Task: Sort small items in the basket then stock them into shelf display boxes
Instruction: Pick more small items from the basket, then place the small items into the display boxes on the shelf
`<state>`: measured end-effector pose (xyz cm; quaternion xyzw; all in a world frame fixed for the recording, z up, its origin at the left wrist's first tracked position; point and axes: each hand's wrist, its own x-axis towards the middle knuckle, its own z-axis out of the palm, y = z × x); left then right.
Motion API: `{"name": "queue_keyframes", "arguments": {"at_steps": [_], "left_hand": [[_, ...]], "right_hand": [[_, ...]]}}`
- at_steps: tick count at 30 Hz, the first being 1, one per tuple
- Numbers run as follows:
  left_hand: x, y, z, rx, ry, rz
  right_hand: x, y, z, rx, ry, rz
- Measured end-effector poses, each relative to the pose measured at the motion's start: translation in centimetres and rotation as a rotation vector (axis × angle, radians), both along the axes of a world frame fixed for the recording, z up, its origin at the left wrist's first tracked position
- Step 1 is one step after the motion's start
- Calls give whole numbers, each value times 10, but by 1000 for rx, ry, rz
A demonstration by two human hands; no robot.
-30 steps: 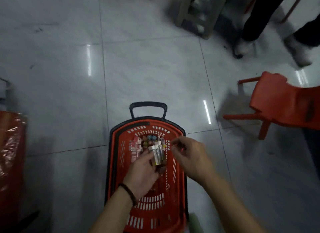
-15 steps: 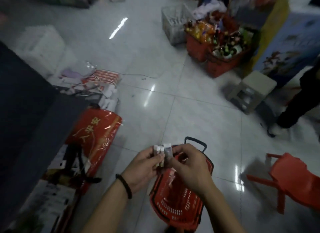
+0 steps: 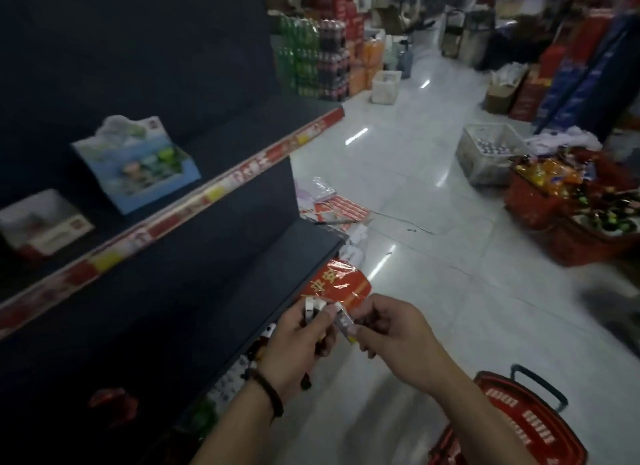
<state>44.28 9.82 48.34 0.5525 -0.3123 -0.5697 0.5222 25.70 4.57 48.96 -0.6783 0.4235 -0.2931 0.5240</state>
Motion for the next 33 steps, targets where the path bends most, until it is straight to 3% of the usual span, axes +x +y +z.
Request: {"name": "queue_keyframes", "arguments": {"at_steps": [9,20,24,26,29,33], "left_hand": [[150,57,80,-129,82,479],[293,110,106,-136,-475,959],[345,133,112,-51,-901,1081],[369,139,116,-33,-1014,1154],[404,136,122,-13,-1059,1196],[437,121,120,-76,-986,1222]], "right_hand": [[196,-9,78,-589,70,287],[378,-51,124,-615,-95,671],[445,-59,144,-727,-78,750],[476,-57,157,-766,-34,764],[522,-51,175,-813,35,763],[579,-38,191,-842,175,782]]}}
